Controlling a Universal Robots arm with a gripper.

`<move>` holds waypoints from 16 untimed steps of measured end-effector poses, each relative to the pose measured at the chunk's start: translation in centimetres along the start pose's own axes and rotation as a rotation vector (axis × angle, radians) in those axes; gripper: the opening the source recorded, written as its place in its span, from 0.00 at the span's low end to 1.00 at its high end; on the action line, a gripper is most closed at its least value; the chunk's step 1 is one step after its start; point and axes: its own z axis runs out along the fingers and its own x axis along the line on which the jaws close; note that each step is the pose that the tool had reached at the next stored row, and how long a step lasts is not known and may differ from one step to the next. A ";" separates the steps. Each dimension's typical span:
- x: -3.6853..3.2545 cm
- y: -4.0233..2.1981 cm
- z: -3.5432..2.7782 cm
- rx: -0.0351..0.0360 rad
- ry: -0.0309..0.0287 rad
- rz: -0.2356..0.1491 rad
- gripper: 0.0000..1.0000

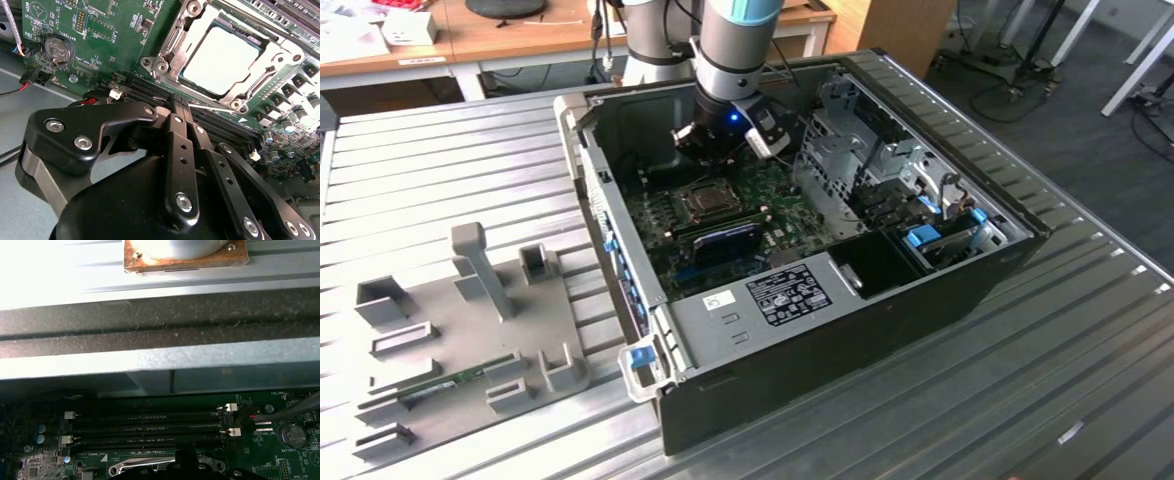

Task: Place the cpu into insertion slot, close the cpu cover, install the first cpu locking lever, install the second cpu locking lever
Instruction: 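Install the first cpu locking lever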

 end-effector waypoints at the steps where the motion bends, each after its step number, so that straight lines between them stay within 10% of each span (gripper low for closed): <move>1: 0.00 0.00 0.00 0.0000 0.0000 0.000 0.10; 16: 0.93 0.02 -0.09 -0.0005 -0.0102 -0.002 0.10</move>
